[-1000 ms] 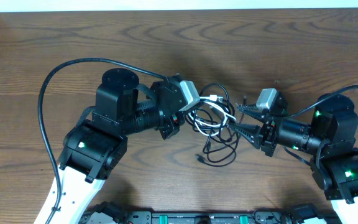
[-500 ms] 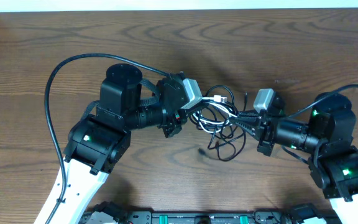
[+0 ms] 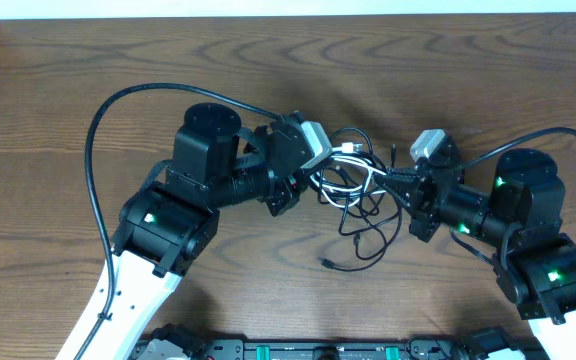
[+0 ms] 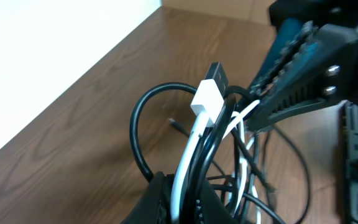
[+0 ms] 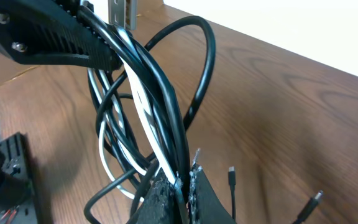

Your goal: Untangle cables

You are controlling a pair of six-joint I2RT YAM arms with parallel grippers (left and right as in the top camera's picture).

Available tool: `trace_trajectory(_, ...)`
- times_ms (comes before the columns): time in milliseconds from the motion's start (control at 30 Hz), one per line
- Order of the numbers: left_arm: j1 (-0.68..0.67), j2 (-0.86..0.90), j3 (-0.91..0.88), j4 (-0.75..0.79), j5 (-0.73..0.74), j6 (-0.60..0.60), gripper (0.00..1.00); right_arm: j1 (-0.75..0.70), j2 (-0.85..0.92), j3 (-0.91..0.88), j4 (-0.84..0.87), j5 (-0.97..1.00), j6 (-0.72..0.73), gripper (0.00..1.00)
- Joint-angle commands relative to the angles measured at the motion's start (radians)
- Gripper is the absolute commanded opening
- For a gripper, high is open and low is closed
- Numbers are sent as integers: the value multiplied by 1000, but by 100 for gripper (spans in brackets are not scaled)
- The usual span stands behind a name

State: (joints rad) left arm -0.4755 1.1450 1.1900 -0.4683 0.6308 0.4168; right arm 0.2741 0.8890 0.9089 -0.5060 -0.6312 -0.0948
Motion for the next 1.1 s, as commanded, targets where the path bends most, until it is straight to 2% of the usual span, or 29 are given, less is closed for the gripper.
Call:
trace_trajectory(0,25,-16,18,5,-159,-23,8,-18,-1,11,-23,183,50,1)
trace_trajectory(400,25,-16,18,-10,-251,-35,8,-20,-1,11,-27,267,102,1)
trace_trajectory(633,25,-16,18,-18,-251,-34,8,-20,-1,11,-27,268,108,1)
trace_trajectory(1067,25,-16,18,-23,-282,-35,8,-20,-1,11,-95,556,375,1)
